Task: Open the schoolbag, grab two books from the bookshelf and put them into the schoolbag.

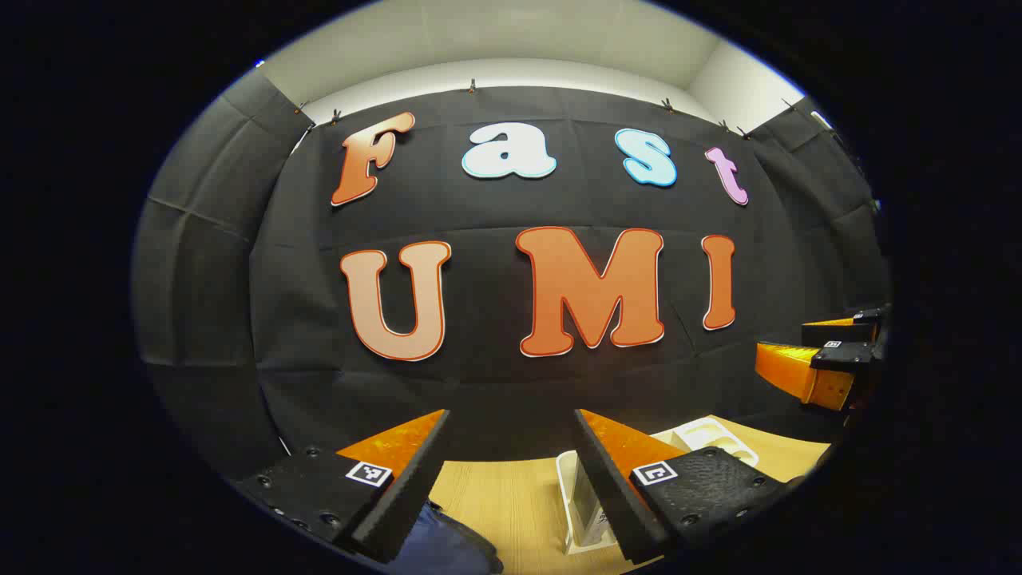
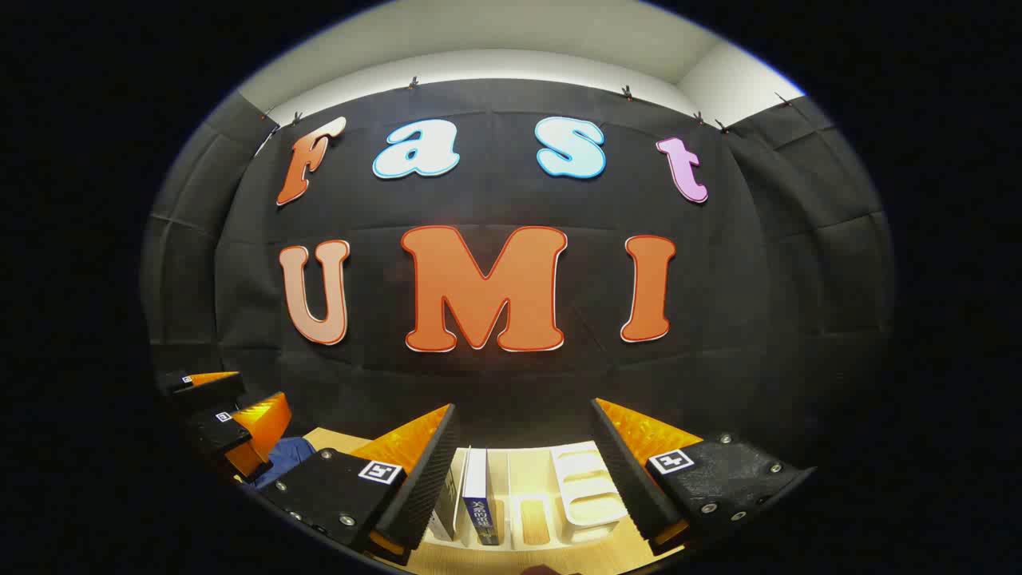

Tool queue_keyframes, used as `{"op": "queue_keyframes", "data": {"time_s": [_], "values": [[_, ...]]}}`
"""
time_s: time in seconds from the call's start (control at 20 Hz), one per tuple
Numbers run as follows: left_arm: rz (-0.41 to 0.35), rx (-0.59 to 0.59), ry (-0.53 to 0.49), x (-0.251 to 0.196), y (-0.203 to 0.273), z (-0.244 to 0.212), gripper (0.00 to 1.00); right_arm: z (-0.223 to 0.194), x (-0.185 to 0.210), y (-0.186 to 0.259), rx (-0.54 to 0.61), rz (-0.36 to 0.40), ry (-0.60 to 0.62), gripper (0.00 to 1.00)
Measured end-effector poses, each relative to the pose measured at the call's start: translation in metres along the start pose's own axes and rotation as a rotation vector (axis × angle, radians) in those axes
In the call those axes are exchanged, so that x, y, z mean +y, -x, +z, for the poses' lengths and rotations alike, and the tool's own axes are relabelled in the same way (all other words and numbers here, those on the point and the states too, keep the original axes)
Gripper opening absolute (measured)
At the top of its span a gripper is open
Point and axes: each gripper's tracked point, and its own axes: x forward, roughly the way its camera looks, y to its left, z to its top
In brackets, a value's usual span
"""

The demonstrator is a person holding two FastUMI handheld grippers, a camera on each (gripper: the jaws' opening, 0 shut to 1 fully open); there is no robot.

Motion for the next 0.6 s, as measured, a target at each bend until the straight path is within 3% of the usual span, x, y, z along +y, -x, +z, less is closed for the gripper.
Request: {"op": "queue_keyframes", "data": {"time_s": [0.6], "values": [[0.032,-0.025,0.001,-0.002,0.004,0.007,0.93,-0.002,0.004,-0.002,0.012,0.022,0.018,0.97]]}}
